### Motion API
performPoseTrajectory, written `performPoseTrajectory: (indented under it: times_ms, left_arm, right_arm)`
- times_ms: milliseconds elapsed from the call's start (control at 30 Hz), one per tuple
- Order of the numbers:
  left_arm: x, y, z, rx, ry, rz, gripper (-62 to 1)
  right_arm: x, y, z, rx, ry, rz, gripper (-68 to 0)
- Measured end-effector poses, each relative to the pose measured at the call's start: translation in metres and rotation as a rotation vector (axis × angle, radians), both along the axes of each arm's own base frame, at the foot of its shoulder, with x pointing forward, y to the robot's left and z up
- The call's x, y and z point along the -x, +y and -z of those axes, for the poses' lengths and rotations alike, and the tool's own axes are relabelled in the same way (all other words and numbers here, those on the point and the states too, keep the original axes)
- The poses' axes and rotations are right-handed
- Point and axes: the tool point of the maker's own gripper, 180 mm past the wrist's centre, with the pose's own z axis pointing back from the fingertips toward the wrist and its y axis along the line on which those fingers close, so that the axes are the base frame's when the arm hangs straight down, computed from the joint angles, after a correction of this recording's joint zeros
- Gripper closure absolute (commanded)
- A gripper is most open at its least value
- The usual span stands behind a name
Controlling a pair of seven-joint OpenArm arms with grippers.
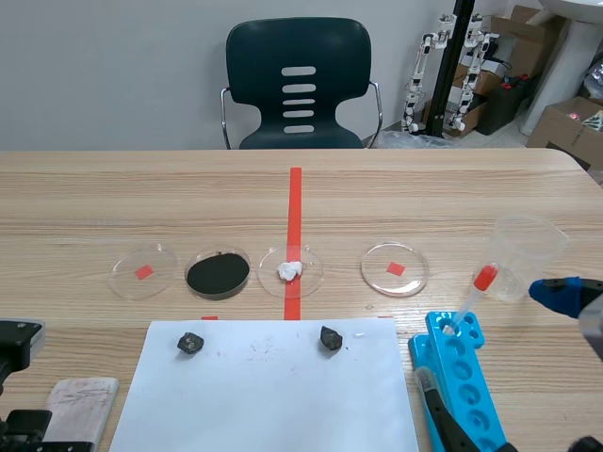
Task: Rub the mineral on the streak plate below the first streak
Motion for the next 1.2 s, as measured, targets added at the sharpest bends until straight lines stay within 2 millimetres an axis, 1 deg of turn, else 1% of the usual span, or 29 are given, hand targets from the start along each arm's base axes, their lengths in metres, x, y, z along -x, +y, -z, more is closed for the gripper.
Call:
performPoseTrajectory:
  times_ms: [33,133,200,300,400,500,567,633,767,867,967,1033,1100,1200]
  left_arm:
    - [-0.002,0.0,-0.001,0.0,-0.015,0.005,-14.5]
    - [-0.019,-0.004,-0.009,0.0,-0.125,0.039,-14.5]
    - [-0.037,-0.011,-0.022,0.01,-0.219,0.066,-14.5]
    - [-0.063,-0.021,-0.047,0.018,-0.375,0.112,-14.5]
    - [-0.076,-0.032,-0.066,0.031,-0.488,0.196,-14.5]
    - [-0.083,-0.05,-0.079,0.069,-0.566,0.301,-14.5]
    - [-0.087,-0.066,-0.09,0.109,-0.629,0.387,-14.5]
    - [-0.091,-0.087,-0.104,0.164,-0.708,0.492,-14.5]
    - [-0.087,-0.131,-0.136,0.308,-0.864,0.681,-14.5]
    - [-0.076,-0.151,-0.152,0.39,-0.915,0.768,-14.5]
    - [-0.067,-0.164,-0.165,0.444,-0.959,0.814,-14.5]
    - [-0.062,-0.17,-0.169,0.47,-0.968,0.83,-14.5]
    - [-0.057,-0.172,-0.169,0.484,-0.964,0.831,-14.5]
    - [-0.049,-0.173,-0.162,0.501,-0.929,0.839,-14.5]
  right_arm:
    - [0.0,0.0,0.0,0.0,0.0,0.0,-67.9]
    - [0.0,0.0,0.0,0.0,0.0,0.0,-67.9]
    - [0.0,0.0,0.0,0.0,0.0,0.0,-67.9]
    - [0.0,0.0,0.0,0.0,0.0,0.0,-67.9]
    - [0.0,0.0,0.0,0.0,0.0,0.0,-67.9]
    - [0.0,0.0,0.0,0.0,0.0,0.0,-67.9]
    - [0.0,0.0,0.0,0.0,0.0,-0.001,-67.9]
    - [0.0,0.0,0.0,0.0,0.0,0.0,-67.9]
    - [0.0,0.0,0.0,0.0,0.0,0.0,-67.9]
    - [0.0,0.0,0.0,0.0,0.0,0.0,-67.9]
    - [0.0,0.0,0.0,0.0,0.0,-0.001,-67.9]
    - [0.0,0.0,0.0,0.0,0.0,0.0,-67.9]
    - [0.0,0.0,0.0,0.0,0.0,0.0,-67.9]
    - [0.0,0.0,0.0,0.0,0.0,0.0,-67.9]
